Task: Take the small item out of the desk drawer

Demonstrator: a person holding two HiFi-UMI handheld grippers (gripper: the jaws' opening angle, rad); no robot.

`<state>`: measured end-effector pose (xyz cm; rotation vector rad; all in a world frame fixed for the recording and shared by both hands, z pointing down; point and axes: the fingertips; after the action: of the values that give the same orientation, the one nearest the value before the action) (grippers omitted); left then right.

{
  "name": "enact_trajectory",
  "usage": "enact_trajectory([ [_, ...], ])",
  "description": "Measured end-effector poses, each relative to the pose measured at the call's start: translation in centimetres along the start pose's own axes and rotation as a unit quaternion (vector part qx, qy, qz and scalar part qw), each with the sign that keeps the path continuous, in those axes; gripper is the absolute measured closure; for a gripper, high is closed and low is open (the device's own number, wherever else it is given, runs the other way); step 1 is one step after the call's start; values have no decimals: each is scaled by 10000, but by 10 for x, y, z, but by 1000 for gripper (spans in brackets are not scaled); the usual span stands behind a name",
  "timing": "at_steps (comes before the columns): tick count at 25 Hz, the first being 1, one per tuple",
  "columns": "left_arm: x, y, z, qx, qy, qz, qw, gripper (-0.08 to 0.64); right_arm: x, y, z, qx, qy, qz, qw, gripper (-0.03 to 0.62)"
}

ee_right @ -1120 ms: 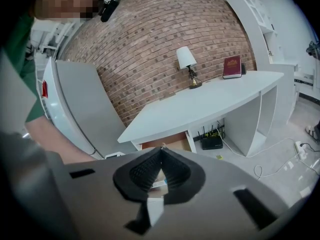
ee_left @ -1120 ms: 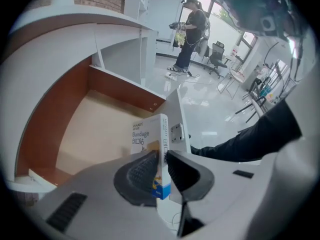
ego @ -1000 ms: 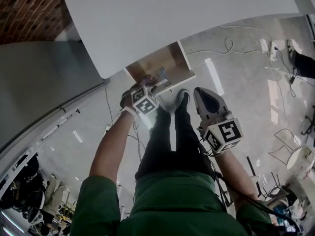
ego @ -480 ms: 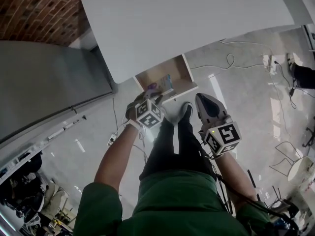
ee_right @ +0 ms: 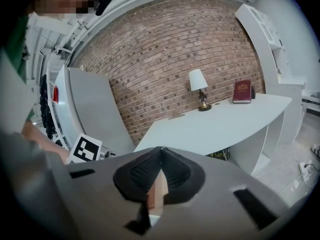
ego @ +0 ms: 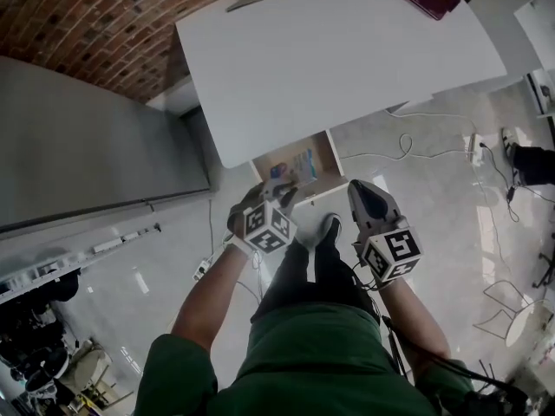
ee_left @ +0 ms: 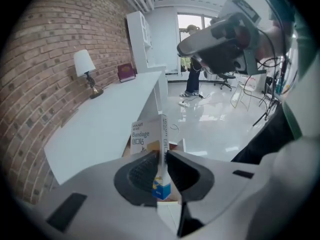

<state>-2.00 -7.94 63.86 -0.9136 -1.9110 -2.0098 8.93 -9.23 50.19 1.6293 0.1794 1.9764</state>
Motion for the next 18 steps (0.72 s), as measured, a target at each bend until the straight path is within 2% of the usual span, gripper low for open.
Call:
enact_trajectory([
  [8, -32, -47, -32, -519, 231, 175, 9982, 503, -30, -8, -17, -127, 20, 215, 9997, 591],
  [18, -28, -48, -96, -952, 547, -347, 9933, 503, -81, -16, -16, 18, -84, 593, 9982, 591],
])
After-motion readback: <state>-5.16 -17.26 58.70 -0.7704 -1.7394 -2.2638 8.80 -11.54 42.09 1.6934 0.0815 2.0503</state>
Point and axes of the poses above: the fingertips, and each gripper's own axes: y forward along the fingers, z to its right, x out of its underside, and after that the axes turned 11 degrees about x, right-handed
